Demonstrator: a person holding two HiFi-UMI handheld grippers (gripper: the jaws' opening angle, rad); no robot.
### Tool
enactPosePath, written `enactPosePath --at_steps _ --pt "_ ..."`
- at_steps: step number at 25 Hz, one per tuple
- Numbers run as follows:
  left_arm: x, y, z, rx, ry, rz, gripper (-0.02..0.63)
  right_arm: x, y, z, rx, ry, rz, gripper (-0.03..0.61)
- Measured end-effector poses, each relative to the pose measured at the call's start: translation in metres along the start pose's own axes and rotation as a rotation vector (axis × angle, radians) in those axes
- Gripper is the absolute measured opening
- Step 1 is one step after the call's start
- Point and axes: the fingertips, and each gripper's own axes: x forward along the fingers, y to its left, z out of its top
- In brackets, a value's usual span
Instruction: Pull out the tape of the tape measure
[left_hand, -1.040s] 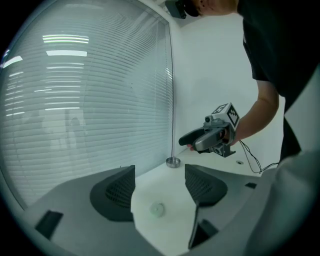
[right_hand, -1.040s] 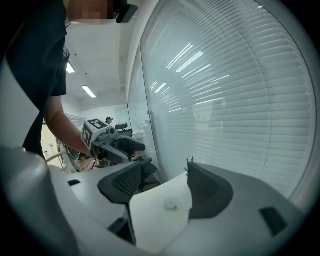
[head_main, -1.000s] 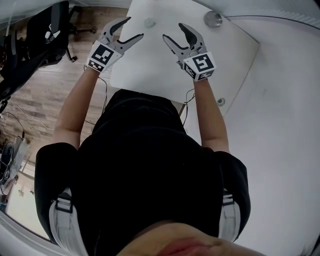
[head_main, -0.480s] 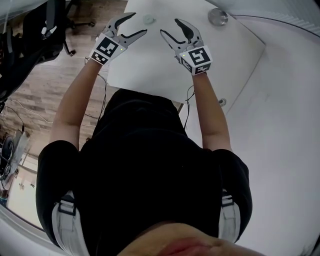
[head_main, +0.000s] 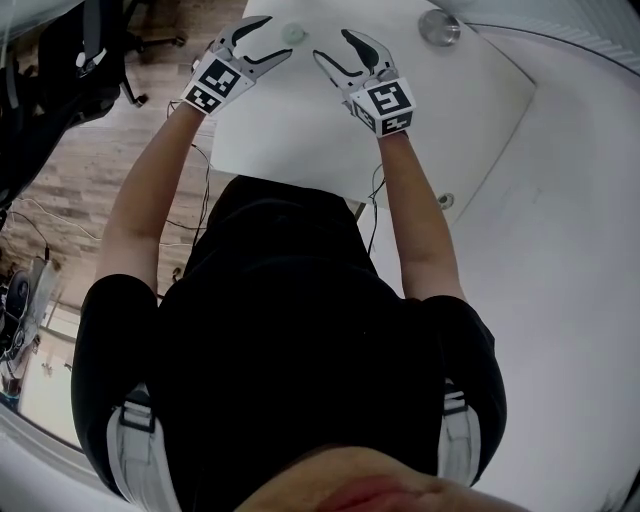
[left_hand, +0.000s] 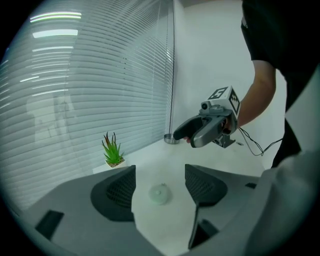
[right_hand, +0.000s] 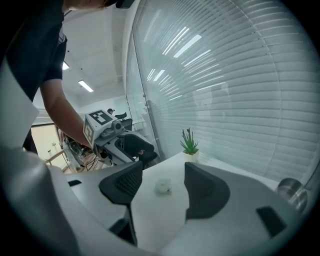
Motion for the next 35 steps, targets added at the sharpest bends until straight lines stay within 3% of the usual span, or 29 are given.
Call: enactPosePath --at_steps 9,19,35 --pt "0.026 -0.001 -0.029 0.023 0.083 -0.069 0.311 0.019 -0.003 -0.02 0.022 0.046 0.01 0.252" --pt "0.048 0.001 -0.047 0.077 0.149 -0.105 0.308 0.031 -0.007 -0.031 0.036 0.062 0.027 0.252" --pt "0.073 0.005 -0.072 0.092 0.24 -0.164 0.302 0.024 -0.014 -0.04 0.072 0.065 0.022 0.242"
